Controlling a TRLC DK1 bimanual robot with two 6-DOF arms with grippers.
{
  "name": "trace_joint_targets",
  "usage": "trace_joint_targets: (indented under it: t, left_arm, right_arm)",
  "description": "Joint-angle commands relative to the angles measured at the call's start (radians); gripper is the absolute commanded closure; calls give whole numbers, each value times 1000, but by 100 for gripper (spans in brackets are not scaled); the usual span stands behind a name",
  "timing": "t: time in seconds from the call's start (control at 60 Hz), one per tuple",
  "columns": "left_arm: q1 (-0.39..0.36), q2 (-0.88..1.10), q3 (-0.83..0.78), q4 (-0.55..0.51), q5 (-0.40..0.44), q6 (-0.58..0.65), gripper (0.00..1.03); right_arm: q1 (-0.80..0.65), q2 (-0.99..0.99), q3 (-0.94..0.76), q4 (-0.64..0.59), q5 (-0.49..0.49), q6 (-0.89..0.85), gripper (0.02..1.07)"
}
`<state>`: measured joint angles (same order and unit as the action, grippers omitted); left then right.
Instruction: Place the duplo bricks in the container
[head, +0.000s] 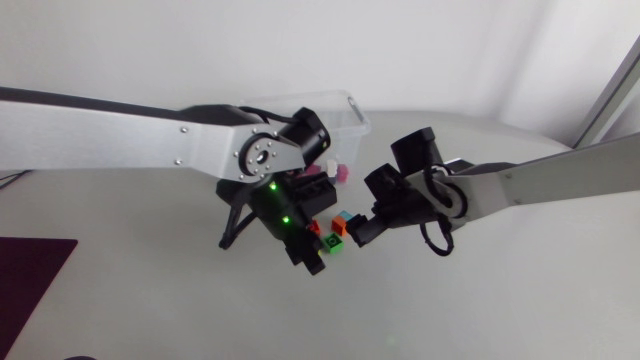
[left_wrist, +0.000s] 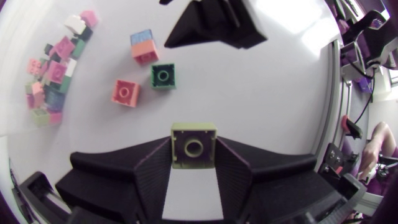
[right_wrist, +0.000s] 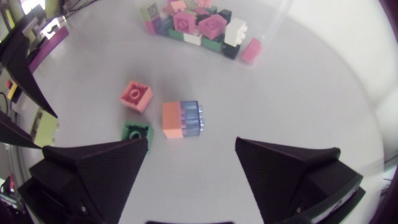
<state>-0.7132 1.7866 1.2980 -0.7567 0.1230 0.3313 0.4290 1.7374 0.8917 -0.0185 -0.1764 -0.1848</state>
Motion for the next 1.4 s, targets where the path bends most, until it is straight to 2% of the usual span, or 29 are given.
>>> trace_joint_targets:
  t: [0.0,0.383,0.633,0.8,0.883,1.017,1.15,1.383]
  left_arm:
    - [29,-66,-36,28,9,-38,78]
    - [133,-179,-29,174,12,-115,78]
    - [204,-210,-11,324,12,-193,78]
    - [244,-205,3,416,13,-247,78]
    - [261,-202,11,448,12,-262,78]
    - [287,-187,23,516,12,-291,78]
    - [311,-153,35,580,12,-322,78]
    - [320,-33,98,674,-14,-364,76]
  right_arm:
    - [17,54,59,-8,-3,-39,6]
    - [28,188,207,-115,12,-102,7]
    - [39,232,262,-173,25,-133,7]
    - [47,277,308,-209,25,-133,16]
    - [50,301,326,-230,25,-133,17]
    - [53,321,339,-235,26,-131,36]
    - [48,310,329,-221,26,-134,72]
    - [16,183,306,-241,25,-119,76]
